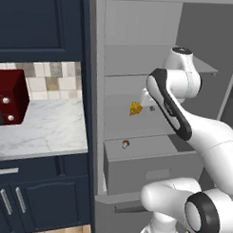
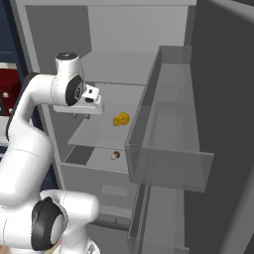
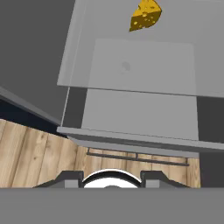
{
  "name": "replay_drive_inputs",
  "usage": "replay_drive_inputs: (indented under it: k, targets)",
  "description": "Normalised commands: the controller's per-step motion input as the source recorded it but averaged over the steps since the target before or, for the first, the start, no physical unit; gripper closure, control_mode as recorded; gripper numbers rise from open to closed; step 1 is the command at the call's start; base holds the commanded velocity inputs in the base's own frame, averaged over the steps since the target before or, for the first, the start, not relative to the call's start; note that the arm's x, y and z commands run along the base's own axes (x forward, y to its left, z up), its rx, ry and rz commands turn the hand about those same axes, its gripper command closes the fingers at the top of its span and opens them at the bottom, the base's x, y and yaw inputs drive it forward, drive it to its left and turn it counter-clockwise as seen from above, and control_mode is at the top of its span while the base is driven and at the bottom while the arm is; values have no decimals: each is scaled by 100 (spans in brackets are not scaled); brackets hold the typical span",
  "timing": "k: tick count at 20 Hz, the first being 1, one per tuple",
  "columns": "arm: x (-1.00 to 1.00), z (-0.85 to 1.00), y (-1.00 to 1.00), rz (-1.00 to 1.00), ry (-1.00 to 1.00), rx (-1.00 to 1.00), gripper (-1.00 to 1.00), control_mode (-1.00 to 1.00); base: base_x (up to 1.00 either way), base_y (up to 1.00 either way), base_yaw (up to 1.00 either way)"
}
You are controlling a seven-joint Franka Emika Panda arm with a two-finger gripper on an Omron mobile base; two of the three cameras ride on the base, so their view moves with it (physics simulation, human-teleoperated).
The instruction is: Fully open the fridge drawer.
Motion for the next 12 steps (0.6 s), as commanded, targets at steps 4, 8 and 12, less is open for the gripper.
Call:
replay_drive_inputs:
  k: [4,8,12]
  targets:
    - [-20,-3,-5,0,0,0,-100,-100,0,0,0]
    - [-24,-1,-5,0,0,0,-100,-100,0,0,0]
    - [-26,-13,-2,0,3,0,-100,-100,0,0,0]
